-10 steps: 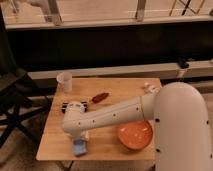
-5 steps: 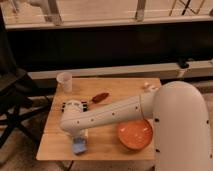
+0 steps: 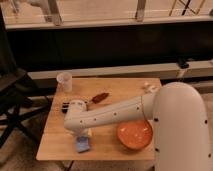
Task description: Wipe the white sponge on the table
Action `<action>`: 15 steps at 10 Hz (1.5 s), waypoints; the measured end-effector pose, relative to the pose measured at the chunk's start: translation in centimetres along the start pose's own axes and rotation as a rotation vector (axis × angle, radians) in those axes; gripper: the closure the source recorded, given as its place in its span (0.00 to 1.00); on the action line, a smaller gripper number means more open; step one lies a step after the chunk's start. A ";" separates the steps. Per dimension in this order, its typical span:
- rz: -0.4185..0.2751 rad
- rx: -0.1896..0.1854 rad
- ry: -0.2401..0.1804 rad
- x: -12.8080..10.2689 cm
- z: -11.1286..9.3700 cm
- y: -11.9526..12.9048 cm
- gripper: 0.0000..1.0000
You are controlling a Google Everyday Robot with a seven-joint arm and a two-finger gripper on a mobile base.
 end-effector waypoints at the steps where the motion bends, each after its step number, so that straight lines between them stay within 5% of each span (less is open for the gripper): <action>1: 0.004 0.000 0.003 0.3 0.1 0.2 1.00; 9: 0.052 -0.019 0.049 4.0 -1.0 2.8 1.00; 15: 0.020 -0.023 0.026 2.8 0.3 1.5 1.00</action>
